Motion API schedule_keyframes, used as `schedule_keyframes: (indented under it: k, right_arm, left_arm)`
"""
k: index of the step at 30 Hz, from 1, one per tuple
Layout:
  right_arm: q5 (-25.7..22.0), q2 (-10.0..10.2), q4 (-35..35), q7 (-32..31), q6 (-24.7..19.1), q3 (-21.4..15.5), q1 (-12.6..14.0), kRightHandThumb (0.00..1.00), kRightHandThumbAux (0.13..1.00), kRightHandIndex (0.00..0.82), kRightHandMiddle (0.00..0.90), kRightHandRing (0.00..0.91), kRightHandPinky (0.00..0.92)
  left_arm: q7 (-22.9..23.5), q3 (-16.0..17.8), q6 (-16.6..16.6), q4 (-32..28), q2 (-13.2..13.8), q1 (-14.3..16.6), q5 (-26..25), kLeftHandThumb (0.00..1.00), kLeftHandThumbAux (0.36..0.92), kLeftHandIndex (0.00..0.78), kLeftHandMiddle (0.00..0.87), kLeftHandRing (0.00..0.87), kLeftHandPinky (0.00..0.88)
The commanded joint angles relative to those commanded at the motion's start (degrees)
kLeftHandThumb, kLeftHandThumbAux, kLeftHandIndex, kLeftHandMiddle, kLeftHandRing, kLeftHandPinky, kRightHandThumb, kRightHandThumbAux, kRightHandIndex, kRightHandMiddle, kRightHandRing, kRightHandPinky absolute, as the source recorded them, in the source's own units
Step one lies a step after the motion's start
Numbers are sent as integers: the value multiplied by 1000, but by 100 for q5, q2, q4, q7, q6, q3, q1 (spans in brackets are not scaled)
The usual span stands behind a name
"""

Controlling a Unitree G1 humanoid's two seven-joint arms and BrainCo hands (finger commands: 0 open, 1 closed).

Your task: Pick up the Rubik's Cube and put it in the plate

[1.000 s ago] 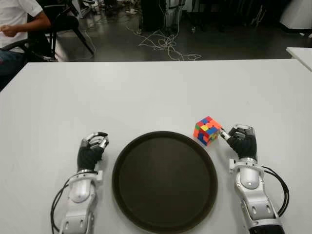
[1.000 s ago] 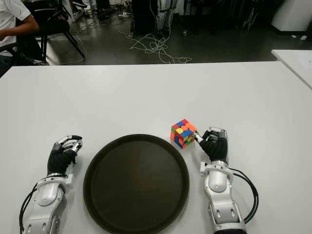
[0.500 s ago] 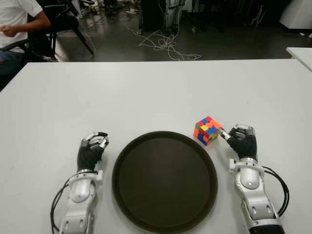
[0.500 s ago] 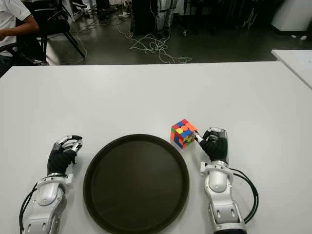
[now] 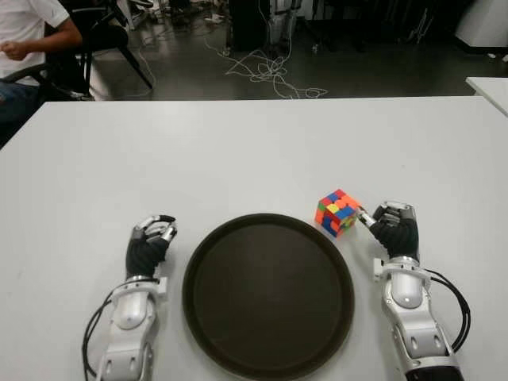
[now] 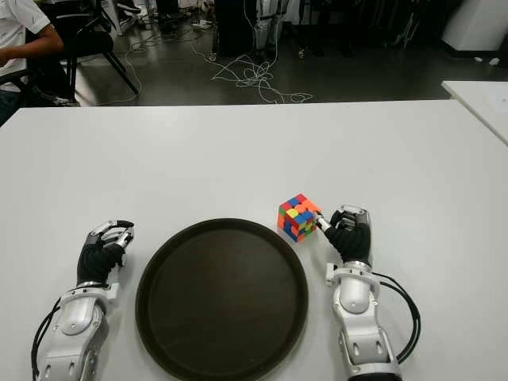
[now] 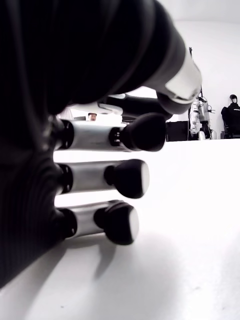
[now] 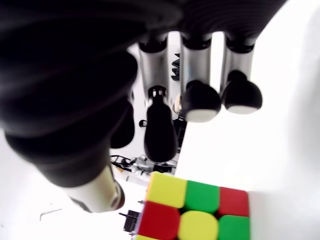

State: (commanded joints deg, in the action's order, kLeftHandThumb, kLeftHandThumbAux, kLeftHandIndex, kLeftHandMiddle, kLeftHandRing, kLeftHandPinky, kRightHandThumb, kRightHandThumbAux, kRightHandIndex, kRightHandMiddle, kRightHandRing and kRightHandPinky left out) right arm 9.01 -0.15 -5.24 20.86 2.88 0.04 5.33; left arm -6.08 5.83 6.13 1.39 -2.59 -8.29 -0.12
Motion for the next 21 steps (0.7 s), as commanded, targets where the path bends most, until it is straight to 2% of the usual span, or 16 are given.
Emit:
schedule_keyframes:
  k: [3, 9, 21]
  right_arm:
    - [104, -11, -45, 62, 227, 39, -7, 315, 822, 765, 848, 862, 865]
    - [558, -173, -200, 209, 892, 219, -36, 301, 816, 751, 850, 863, 864]
    - [1083, -394, -95, 70, 1576, 343, -71, 183, 812, 720, 837, 850, 856]
  left_arm:
    - [19, -13, -33, 15, 14, 2, 7, 711, 703, 444, 835, 840, 832]
    - [39, -25, -53, 42, 36, 8, 17, 711, 704, 444, 831, 834, 826]
    - [27, -37, -57, 69, 27, 9, 35, 710, 704, 443, 841, 846, 841]
